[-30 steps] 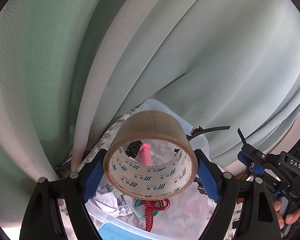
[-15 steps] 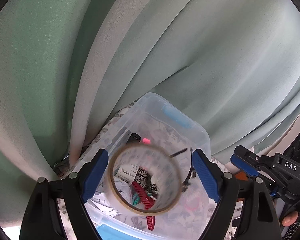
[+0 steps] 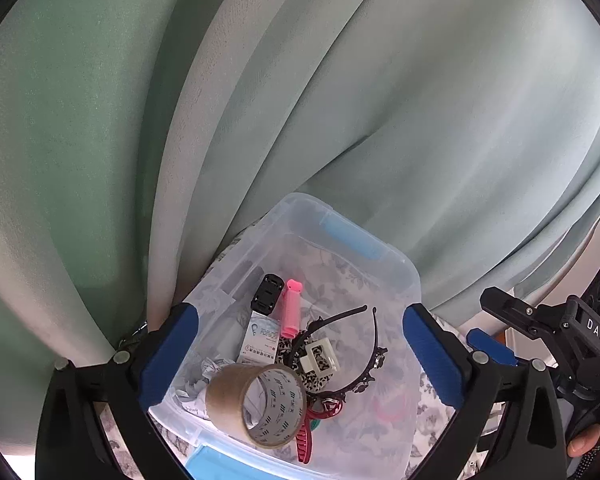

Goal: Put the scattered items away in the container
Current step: 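Open both tools to drop the tape roll and headband into the box, then move both tools back from the box toward the cotton swab bag and pink mirror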

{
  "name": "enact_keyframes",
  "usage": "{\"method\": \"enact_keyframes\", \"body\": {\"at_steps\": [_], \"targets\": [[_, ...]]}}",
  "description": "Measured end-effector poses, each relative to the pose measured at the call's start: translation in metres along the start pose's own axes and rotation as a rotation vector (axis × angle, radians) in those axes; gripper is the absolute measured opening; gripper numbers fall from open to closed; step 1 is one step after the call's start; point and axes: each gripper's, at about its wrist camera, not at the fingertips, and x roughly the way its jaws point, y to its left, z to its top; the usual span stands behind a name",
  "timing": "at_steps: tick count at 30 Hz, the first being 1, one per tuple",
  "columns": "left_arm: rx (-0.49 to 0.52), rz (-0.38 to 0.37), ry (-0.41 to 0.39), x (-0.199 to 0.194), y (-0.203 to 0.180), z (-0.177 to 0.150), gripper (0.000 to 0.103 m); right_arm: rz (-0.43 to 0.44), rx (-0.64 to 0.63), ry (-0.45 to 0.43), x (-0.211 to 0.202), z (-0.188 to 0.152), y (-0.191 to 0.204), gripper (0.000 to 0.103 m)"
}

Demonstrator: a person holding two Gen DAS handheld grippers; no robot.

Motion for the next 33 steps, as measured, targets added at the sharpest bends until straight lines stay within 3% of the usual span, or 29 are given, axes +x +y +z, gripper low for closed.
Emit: {"method": "enact_keyframes", "body": {"at_steps": [8,19,33], "targets": [[0.038,0.031,-0.015,-0.010,-0.009,-0.001,0.103,-0.057,-0.064,-0.028,-0.010,-0.006,0.007,0.103],[0.086,0.062,-0.051,-0.028,-0.029,-0.005,0.103,-0.141,-0.127,-0.123,-0.038,-0.013,0.005,0.103],[0.151,0.024,-0.124,-0.072,-0.078,-0.021,0.103,-0.153,-0.165,-0.346,-0.114,-0.032,-0.003,0.103]]}}
